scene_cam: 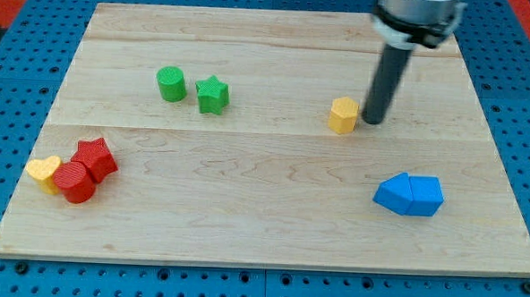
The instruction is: Push hexagon close to the red star
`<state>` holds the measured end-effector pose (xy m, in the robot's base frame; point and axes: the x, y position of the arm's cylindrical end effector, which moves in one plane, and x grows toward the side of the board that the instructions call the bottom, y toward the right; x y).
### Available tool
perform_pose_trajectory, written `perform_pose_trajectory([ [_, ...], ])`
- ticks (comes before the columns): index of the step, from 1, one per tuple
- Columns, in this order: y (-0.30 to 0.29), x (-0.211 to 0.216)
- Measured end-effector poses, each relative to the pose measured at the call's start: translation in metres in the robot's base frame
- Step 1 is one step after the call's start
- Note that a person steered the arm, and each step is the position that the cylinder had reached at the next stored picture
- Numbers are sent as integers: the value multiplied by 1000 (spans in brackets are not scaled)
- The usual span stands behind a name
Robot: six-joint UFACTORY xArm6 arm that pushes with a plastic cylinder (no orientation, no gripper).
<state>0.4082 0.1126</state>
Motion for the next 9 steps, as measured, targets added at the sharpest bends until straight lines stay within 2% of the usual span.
perform_pose_trajectory([
  [1,-65,8],
  [2,-105,1],
  [3,-106,-23],
  [7,-290,47],
  [9,-317,55],
])
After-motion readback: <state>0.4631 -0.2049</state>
